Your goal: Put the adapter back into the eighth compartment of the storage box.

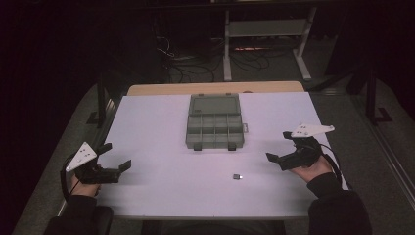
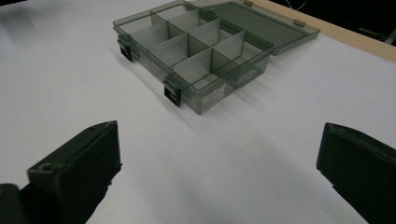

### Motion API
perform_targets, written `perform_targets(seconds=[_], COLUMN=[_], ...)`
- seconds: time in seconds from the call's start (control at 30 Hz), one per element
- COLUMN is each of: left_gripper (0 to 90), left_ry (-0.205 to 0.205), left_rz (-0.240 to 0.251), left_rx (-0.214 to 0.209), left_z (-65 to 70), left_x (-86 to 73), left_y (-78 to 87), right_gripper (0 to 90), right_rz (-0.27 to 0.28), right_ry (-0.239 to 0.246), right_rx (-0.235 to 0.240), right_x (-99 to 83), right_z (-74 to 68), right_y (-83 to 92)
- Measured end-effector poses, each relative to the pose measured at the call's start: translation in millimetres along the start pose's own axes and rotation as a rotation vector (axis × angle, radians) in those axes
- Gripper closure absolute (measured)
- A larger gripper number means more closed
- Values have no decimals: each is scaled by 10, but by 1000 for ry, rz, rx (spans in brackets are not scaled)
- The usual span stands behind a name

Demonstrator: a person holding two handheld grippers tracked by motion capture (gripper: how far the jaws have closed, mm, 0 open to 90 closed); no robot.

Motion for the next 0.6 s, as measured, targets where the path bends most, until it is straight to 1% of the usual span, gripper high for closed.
perform_targets(seconds=[0.1, 0.33, 0.37, 0.47, 0.5, 0.6], left_gripper=[0, 0, 0, 0, 0, 0], left_ry=[0, -3, -4, -4, -3, -3], left_rz=[0, -2, -2, -2, -3, -4], left_rx=[0, -3, -3, -3, -4, -4], left_z=[2, 4, 4, 5, 6, 7], left_x=[0, 1, 1, 1, 0, 0], left_y=[-2, -4, -4, -5, -6, -6], right_gripper=[0, 0, 0, 0, 0, 0], right_rz=[-3, -3, -22, -26, -30, -39], right_ry=[24, 26, 57, 57, 69, 79], right_rx=[5, 6, 14, 16, 20, 27], right_x=[39, 44, 83, 86, 100, 115], right_z=[-46, -53, -124, -132, -155, -181], right_y=[-17, -19, -61, -65, -85, -108])
Point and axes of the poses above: each handheld gripper's, and its own axes: y roughly backward along the jaws, x roughly out of its top, z roughly to its right, the point moved 3 cm from there along -y, roughly forward along the jaws, and after that the axes turned 9 degrees about -z, right-handed, at the moved point
